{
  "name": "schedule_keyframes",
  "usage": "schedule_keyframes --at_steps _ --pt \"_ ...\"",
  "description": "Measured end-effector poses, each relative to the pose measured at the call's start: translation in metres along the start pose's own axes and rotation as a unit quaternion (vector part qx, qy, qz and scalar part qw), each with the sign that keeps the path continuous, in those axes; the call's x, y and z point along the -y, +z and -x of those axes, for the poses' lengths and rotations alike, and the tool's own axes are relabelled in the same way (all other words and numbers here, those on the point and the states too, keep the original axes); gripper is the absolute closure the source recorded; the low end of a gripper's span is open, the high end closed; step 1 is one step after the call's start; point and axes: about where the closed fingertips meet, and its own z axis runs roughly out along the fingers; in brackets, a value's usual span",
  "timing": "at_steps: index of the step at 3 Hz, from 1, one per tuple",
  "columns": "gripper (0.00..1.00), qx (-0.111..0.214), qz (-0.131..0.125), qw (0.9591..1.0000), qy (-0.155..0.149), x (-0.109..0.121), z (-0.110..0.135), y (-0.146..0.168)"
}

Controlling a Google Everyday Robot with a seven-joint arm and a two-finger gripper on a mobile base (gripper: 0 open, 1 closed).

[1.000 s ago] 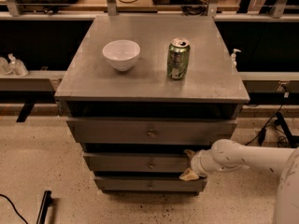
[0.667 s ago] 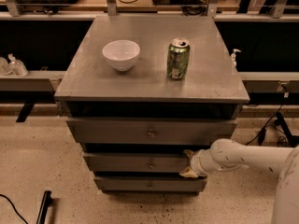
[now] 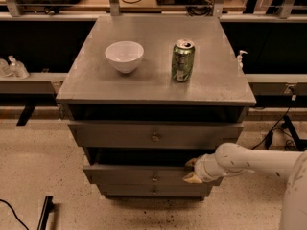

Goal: Open middle drawer

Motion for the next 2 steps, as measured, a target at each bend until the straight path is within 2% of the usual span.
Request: schedule_keyframes --at_steps 1,2 --pt "0.55 0.0 0.0 1.0 0.0 0.0005 0.0012 -0.0021" --pt "0.37 0.0 0.002 1.0 0.0 -0.0006 0.0019 -0.0007"
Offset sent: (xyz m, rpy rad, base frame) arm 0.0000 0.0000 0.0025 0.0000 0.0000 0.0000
